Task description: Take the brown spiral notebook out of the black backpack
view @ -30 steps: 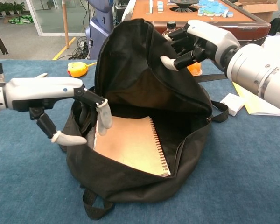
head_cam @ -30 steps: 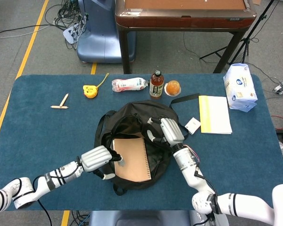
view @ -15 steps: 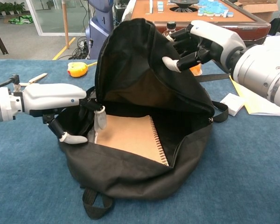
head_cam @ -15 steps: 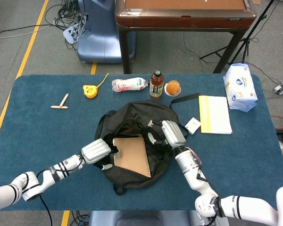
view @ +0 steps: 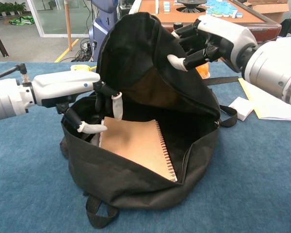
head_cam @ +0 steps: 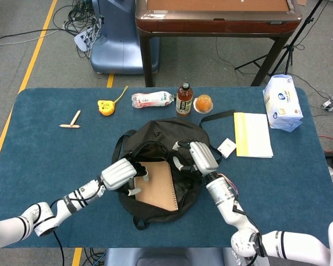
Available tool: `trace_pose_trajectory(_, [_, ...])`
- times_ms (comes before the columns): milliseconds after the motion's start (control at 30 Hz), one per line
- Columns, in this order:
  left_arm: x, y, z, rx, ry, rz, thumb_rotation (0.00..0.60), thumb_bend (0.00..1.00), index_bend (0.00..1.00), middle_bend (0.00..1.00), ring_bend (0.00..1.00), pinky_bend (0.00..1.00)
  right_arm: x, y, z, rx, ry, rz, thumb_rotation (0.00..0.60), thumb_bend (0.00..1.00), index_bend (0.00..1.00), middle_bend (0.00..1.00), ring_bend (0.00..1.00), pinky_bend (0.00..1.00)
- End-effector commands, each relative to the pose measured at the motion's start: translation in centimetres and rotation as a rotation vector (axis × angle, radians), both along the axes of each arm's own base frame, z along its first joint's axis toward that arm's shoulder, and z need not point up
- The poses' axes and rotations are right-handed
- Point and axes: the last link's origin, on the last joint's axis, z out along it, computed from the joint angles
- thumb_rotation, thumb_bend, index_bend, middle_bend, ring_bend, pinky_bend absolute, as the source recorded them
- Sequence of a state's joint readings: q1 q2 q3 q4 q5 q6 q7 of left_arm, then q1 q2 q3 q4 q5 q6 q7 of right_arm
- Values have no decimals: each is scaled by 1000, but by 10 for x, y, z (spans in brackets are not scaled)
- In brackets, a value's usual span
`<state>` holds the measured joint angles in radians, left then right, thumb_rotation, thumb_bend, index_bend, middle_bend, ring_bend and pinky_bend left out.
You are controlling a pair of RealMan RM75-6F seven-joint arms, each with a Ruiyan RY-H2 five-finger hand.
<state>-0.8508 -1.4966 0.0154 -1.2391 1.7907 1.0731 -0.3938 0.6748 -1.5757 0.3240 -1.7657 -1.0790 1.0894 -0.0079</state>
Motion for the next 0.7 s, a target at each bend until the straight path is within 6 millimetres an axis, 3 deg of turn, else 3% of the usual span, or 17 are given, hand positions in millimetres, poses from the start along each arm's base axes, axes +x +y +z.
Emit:
trace_pose_trajectory(33, [-1,7,-8,25,52,-44,600,271,453,406,404,451,-1,0,0,1,1,-2,600,520,602,494,342,231])
trace_pose_trajectory(367, [-32,15,-15,102,157,-217,600,270,431,412,404,462,-5,3,2,12,11,2,600,521,602,493,343,231])
trace_pose_trajectory(500, [-41,13,-13,132,136,-288,600,267,362,405,396,462,-6,4,1,19,14,4,600,520,602,493,343,231])
trace_pose_trajectory(567, [-44,13,-12,145,140,-301,600,257,299,359,368,445,-5,5,1,20,14,5,600,520,602,492,343,231])
trace_pose_trajectory(700, [-53,13,-14,166,141,-280,600,213,116,145,196,326,-5,5,2,20,15,8,600,520,602,492,343,231])
